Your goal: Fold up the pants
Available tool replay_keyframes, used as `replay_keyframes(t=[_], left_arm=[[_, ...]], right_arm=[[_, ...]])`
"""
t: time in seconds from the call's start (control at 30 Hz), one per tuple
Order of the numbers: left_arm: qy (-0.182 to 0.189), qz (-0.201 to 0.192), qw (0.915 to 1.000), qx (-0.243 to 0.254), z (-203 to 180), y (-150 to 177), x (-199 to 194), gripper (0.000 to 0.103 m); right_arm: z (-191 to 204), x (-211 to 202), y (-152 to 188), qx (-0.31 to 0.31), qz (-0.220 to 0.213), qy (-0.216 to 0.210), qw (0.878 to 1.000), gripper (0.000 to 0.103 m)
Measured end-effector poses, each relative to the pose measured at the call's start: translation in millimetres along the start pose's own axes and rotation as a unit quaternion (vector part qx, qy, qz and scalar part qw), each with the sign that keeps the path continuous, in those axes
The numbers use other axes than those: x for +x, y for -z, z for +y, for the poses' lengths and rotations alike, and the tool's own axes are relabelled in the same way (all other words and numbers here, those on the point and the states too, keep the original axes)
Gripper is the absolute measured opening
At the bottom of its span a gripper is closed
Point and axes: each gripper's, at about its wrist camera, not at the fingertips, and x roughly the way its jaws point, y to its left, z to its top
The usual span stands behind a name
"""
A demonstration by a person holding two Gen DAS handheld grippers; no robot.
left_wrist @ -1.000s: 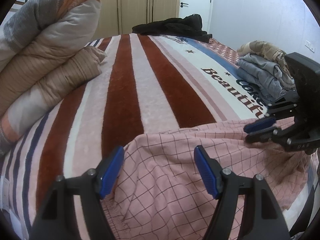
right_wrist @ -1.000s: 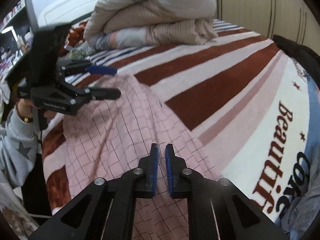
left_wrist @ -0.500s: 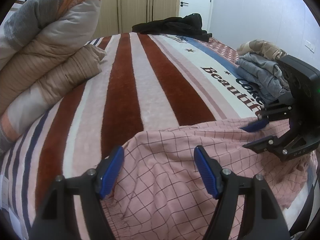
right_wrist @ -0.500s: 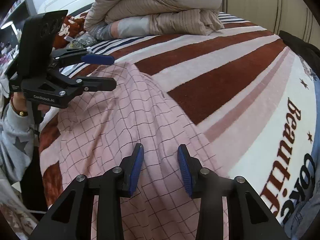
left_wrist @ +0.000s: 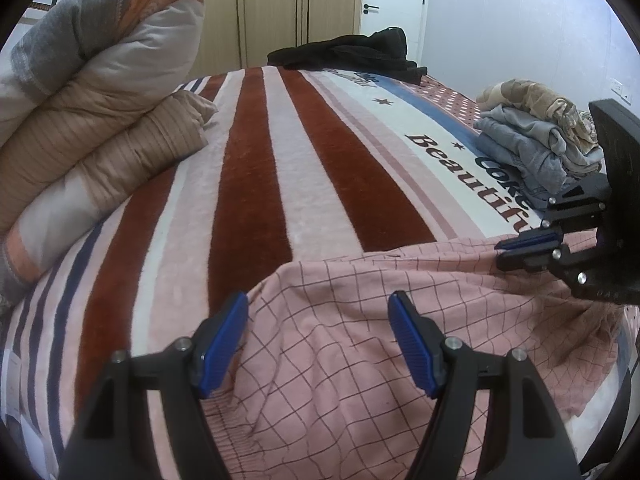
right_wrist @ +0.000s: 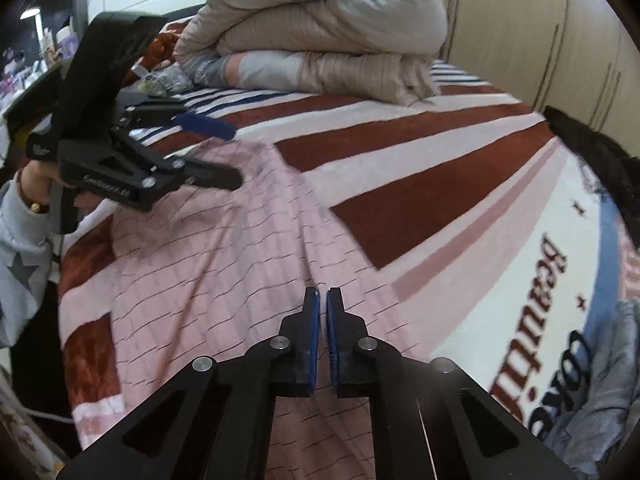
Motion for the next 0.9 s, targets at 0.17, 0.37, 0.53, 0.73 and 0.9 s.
replay_keyframes(t=[0.17, 0.37, 0.53, 0.73, 0.9], left_arm=[[0.000, 0.000, 1.0000, 0.002, -0.1, 0.3, 0.4, 0.069], [0.000, 0.001, 1.0000, -0.004, -0.8, 0.1, 2.9, 0.069], [-0.006, 0.005, 1.0000, 0.000, -1.4, 1.0, 7.4, 0.069], [-0.005, 0.008, 0.9999, -0.006, 2.8, 2.9, 10.7, 0.069], [-0.003, 0.005, 0.9999, -0.010, 2.9, 3.1, 9.7, 0.069]], right_arm=[[-4.0, 0.6, -1.0, 0.006, 0.007, -0.023, 1.000, 0.000], [-14.1, 5.2, -4.2, 0.012, -0.003, 0.046, 0.999, 0.000], [-25.3, 20.4, -3.6, 0.020, 0.019, 0.047, 0.998, 0.000], [-31.9, 8.5, 1.0, 0.068, -0.008, -0.012, 0.998, 0.025], [-9.1, 0.5, -3.3, 0.045, -0.021, -0.036, 0.998, 0.030]])
